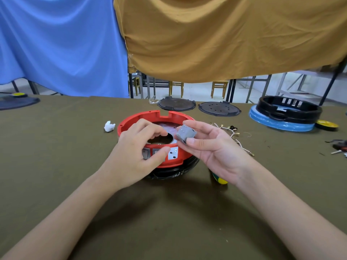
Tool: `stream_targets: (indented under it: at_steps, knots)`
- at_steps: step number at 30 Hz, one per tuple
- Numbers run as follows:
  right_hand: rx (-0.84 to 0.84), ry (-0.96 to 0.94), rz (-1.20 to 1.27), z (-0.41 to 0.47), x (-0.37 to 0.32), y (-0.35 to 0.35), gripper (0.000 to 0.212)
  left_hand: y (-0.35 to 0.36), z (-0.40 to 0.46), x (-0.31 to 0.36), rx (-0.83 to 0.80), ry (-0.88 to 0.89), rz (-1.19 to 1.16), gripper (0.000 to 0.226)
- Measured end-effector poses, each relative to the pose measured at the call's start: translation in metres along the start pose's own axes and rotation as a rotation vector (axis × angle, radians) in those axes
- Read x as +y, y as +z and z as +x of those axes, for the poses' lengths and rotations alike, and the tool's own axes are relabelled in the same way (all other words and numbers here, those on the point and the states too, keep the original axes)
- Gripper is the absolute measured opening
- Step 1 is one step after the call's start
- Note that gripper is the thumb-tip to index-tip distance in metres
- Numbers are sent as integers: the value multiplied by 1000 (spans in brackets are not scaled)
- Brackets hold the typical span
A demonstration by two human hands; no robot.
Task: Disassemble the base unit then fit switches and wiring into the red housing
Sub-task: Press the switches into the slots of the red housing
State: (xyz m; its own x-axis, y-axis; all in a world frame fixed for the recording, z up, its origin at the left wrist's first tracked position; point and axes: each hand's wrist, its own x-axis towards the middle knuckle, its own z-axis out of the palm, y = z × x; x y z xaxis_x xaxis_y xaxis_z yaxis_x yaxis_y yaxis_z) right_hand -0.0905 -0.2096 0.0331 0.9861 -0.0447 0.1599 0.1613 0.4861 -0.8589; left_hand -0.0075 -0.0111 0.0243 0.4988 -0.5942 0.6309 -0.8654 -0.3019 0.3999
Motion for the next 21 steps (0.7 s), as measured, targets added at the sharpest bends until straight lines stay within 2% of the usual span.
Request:
stream_targets:
  at_steps: [6,15,21]
  knots:
    - [-15,-107,-242,-2,4,6,42,2,0,8,41,51,-86,25]
    - [-10,-255,-471,-5,4,11,35,3,1,4,-28,-66,-196,32]
    - [105,-302,-539,-5,9,14,26,6,1,4,-29,-61,-149,34]
